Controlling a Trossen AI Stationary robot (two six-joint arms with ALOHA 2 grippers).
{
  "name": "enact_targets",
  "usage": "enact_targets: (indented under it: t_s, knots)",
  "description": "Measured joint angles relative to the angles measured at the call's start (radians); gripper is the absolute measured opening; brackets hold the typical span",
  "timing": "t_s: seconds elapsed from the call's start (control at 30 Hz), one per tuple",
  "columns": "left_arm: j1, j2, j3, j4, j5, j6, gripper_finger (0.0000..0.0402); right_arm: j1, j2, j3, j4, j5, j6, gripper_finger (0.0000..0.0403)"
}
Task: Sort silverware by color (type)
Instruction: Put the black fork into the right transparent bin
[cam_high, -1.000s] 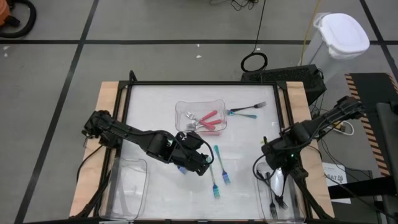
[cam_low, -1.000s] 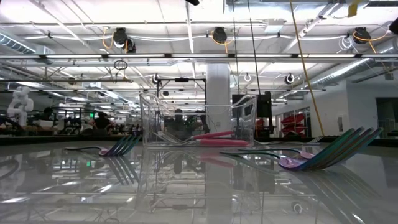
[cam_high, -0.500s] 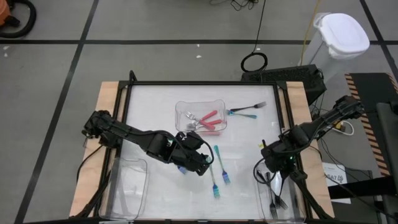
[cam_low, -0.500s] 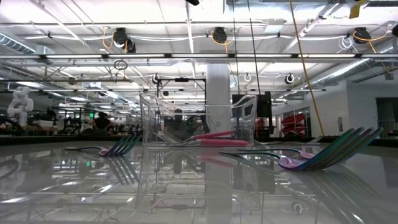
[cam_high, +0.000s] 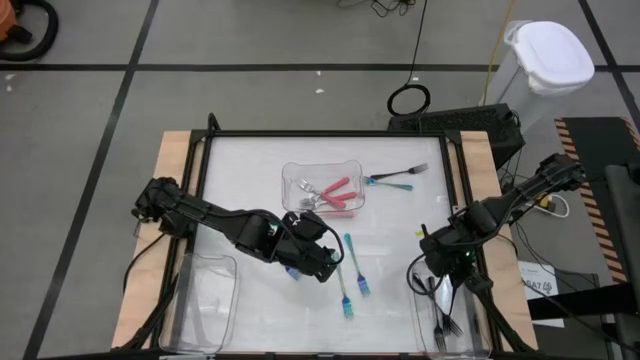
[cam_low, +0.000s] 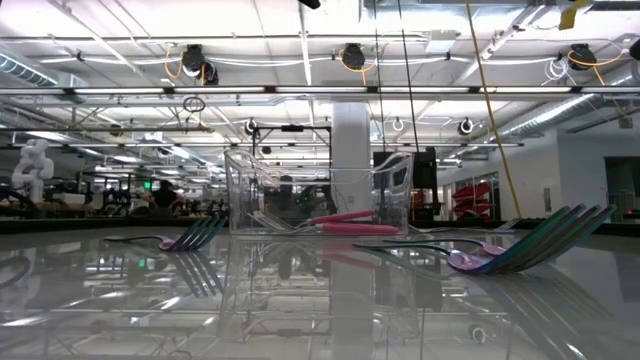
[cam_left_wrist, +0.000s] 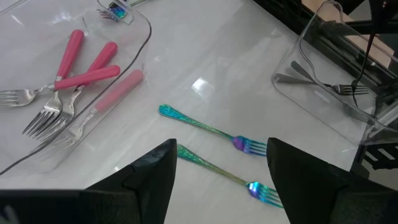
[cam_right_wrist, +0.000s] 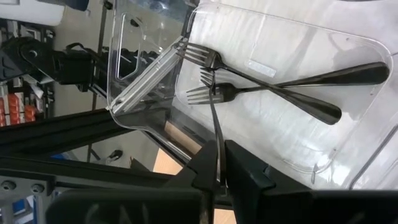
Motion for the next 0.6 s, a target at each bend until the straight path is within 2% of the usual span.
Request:
enact_targets:
  t_s: [0.23,0.6]
  knots:
    - [0.000,0.000,0.000,0.000,-0.015,0.007,0.0248,0.000,0.000,0.000,0.009,0.026,0.015,0.0040]
    - [0.000,0.000,0.000,-0.003,-0.028,0.008,0.0248,0.000,0.000,0.000,0.014,0.080,0.033,0.0130]
